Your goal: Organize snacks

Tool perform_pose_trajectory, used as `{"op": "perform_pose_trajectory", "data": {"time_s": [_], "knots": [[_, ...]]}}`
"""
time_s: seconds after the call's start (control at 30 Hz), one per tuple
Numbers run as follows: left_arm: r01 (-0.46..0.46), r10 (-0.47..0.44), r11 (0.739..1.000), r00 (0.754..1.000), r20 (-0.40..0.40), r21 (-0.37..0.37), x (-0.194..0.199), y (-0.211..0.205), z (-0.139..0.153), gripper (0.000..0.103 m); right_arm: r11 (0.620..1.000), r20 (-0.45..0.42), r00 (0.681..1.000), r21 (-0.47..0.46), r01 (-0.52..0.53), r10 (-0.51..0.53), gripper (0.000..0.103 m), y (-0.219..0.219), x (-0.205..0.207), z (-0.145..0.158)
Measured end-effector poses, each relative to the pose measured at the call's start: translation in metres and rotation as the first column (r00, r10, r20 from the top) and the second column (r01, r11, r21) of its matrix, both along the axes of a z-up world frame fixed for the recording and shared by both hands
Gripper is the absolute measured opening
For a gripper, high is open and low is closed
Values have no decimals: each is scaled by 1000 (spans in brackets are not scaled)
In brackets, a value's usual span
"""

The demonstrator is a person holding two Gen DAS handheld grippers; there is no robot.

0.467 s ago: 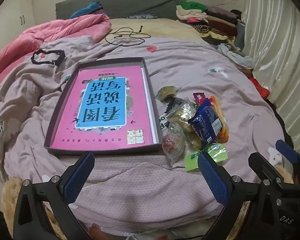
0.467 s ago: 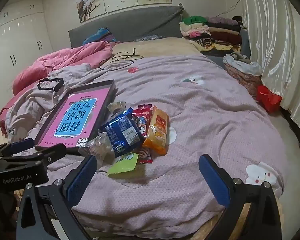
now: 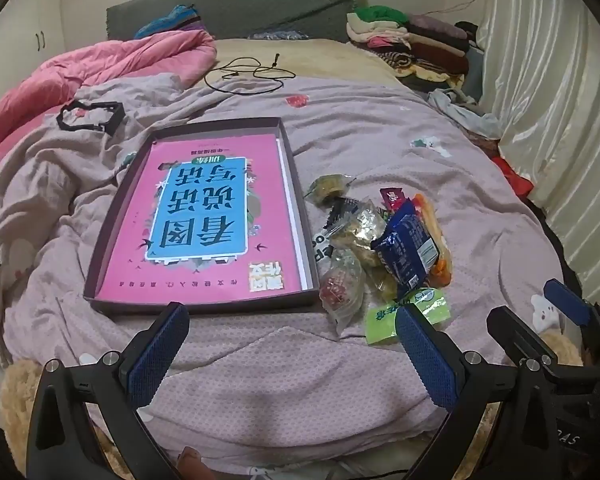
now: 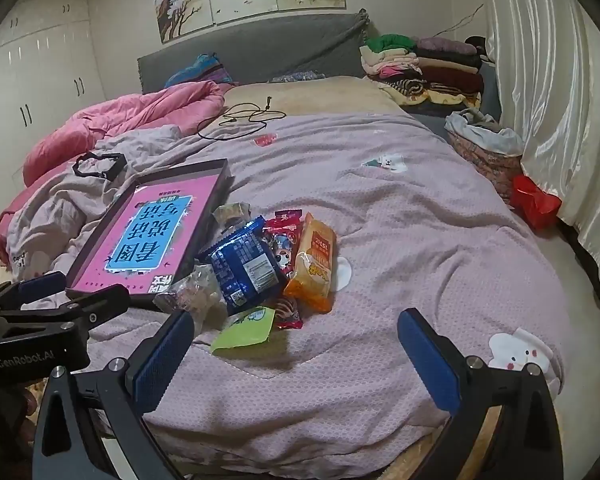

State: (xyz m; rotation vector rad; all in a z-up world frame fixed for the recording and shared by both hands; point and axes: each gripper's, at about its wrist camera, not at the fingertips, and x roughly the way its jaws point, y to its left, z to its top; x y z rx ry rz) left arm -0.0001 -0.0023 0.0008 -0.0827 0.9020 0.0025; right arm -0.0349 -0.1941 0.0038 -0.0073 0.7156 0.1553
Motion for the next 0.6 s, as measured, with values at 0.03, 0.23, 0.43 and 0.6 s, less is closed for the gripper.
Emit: {"op": "perform_pose_trajectory", "data": {"time_s": [0.03, 0.23, 0.43, 0.6], "knots": [[2, -2, 1000, 1000, -1, -1, 0, 0, -1, 103, 1000, -1, 1000, -1, 1, -1, 102, 0, 0, -1], [18, -18, 1000, 1000, 3, -2, 0, -1, 0, 103, 1000, -7, 1000, -2, 2, -2, 102, 0, 1, -1], [22, -22, 1000, 1000, 12, 0, -1, -3, 2, 103, 1000, -8, 1000, -5, 5, -5, 102, -1, 2, -1], [21, -21, 1000, 1000, 11, 0, -1, -3, 2, 103, 1000, -7, 1000, -5, 6, -6, 102, -1, 2, 0]]}}
